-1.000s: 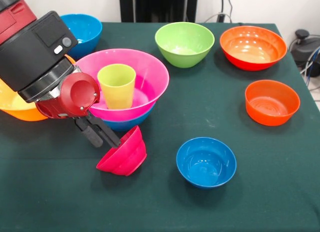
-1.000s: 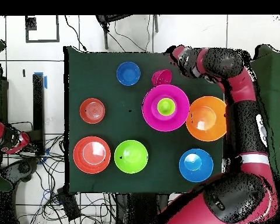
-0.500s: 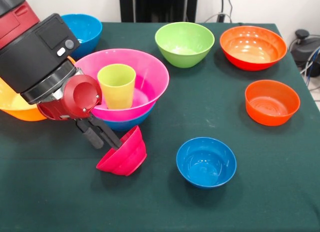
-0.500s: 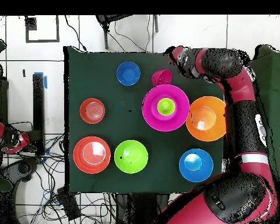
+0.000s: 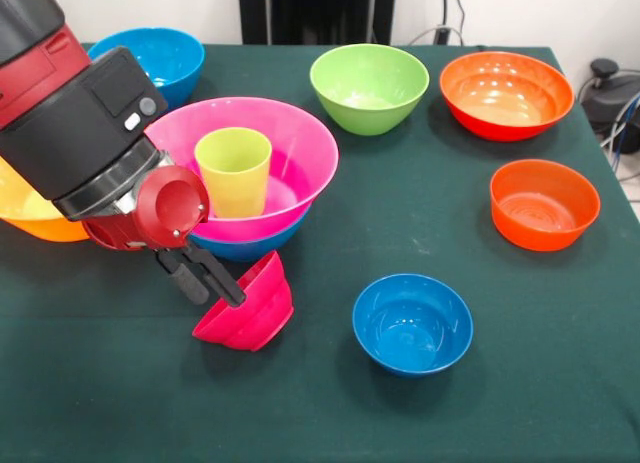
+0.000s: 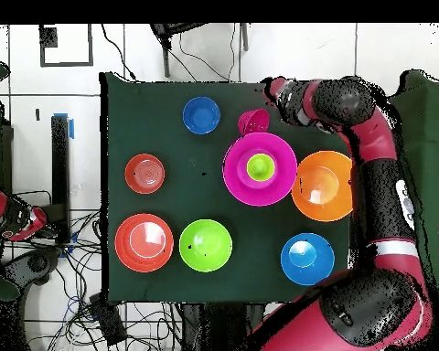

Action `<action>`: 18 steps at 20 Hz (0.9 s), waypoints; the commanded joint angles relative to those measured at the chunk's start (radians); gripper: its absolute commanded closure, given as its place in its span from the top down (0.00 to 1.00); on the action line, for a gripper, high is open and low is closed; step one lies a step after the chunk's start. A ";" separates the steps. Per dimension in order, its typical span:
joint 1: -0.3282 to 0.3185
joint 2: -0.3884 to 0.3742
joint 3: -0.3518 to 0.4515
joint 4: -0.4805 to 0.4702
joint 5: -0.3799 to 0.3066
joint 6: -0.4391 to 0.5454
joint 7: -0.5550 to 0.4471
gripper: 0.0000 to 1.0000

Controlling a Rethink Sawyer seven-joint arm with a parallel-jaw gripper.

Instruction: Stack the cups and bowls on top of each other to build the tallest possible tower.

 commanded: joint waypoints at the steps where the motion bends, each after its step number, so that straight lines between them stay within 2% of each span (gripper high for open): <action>1: 0.012 0.032 0.017 0.022 -0.082 -0.046 -0.266 1.00; 8: -0.004 0.029 0.047 0.039 -0.071 -0.058 -0.268 1.00; 18: 0.004 0.063 0.034 0.027 -0.091 -0.033 -0.258 1.00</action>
